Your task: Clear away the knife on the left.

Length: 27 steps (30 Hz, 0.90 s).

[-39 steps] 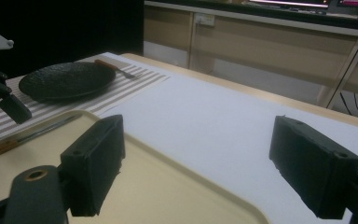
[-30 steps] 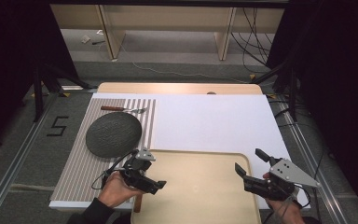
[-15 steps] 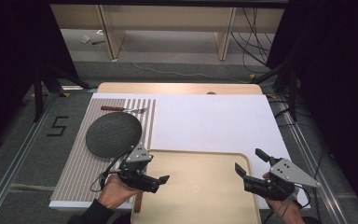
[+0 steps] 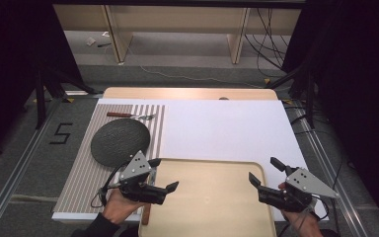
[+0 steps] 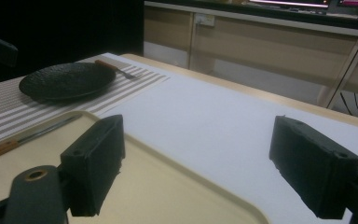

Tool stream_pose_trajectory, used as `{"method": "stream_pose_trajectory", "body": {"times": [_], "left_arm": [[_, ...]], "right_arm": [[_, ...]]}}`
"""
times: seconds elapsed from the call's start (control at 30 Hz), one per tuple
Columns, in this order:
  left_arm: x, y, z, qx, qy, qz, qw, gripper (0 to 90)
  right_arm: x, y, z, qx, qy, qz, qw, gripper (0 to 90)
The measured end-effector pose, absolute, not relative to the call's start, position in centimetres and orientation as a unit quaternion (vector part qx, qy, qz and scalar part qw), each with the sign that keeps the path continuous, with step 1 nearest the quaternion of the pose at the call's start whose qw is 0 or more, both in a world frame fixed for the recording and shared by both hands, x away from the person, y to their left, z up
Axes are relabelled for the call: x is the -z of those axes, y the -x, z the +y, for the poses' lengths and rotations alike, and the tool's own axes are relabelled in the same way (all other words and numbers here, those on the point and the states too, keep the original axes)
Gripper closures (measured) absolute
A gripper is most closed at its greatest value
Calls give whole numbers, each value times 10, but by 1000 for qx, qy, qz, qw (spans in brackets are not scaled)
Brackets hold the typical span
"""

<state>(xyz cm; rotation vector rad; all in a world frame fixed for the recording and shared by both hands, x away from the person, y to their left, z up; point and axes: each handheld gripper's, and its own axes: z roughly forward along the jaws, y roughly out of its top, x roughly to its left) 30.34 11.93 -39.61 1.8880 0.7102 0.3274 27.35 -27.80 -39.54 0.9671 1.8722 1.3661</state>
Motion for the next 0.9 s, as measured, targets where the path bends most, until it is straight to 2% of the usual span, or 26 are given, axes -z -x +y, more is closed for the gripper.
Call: {"method": "stream_pose_trajectory", "body": {"times": [0.37,0.9], "left_arm": [[393,-297,134,-163,-751,311,560,115],[397,-288,148,-189,-732,329,566,118]], "right_arm": [[395,-273,-278,-517,-366,709,310,190],[395,-273,-278,-518,-365,709,310,190]]}}
